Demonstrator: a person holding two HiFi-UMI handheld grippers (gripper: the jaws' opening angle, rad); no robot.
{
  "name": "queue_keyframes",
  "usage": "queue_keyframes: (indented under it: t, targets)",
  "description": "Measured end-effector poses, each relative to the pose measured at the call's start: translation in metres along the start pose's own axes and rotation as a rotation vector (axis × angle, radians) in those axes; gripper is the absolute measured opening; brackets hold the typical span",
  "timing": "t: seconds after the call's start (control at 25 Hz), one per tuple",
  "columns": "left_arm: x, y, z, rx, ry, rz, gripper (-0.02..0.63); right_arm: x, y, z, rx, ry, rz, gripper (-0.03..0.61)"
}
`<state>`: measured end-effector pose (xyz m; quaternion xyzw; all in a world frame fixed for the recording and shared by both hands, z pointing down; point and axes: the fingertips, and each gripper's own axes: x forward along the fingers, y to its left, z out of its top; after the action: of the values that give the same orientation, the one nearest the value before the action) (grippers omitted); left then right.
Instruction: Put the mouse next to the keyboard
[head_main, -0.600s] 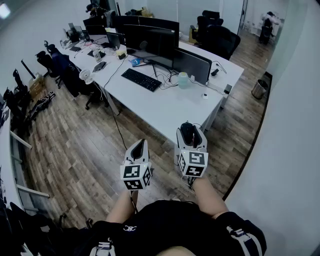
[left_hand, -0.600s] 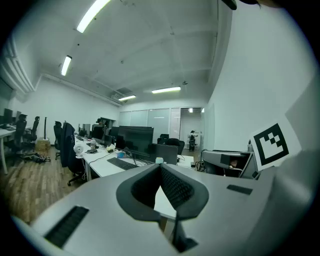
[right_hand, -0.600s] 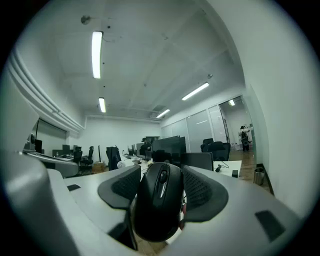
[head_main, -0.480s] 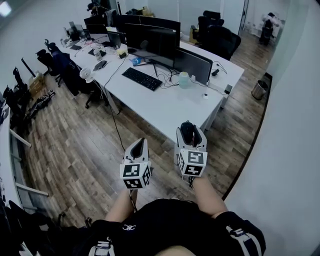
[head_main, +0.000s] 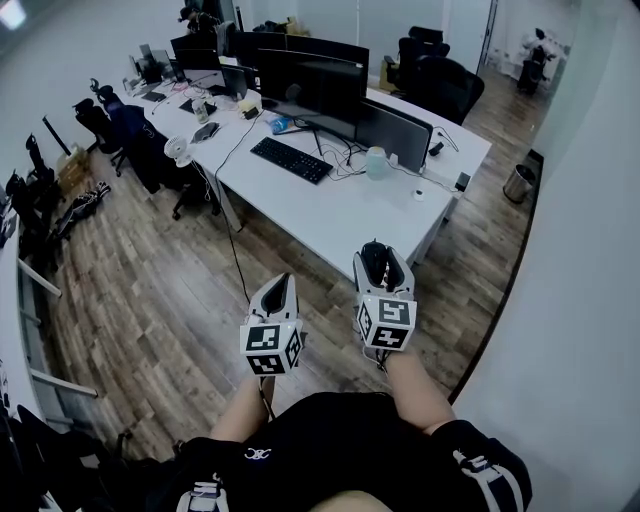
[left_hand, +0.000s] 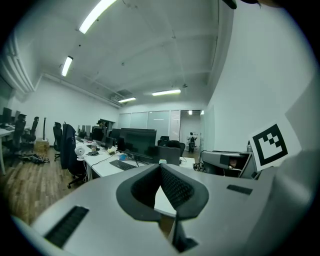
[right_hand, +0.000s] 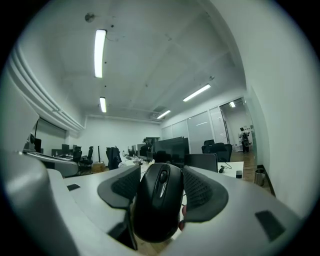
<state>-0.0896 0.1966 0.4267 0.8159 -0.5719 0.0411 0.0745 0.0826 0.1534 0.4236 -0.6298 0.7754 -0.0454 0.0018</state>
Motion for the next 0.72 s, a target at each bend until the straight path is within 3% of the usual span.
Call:
queue_keyframes:
  t: [0.32, 0.72]
  targets:
    - [-0.015, 0.035, -0.011, 0.001, 0.007, -0.015, 0.012, 0.003, 0.034, -0.006, 0.008, -0.016, -0.021, 0.287]
    - [0.027, 0.068, -0.011, -0.001, -0.005, -0.005, 0.012, 0.058, 0.038, -0.014, 0.029, -0.014, -0.016, 0.287]
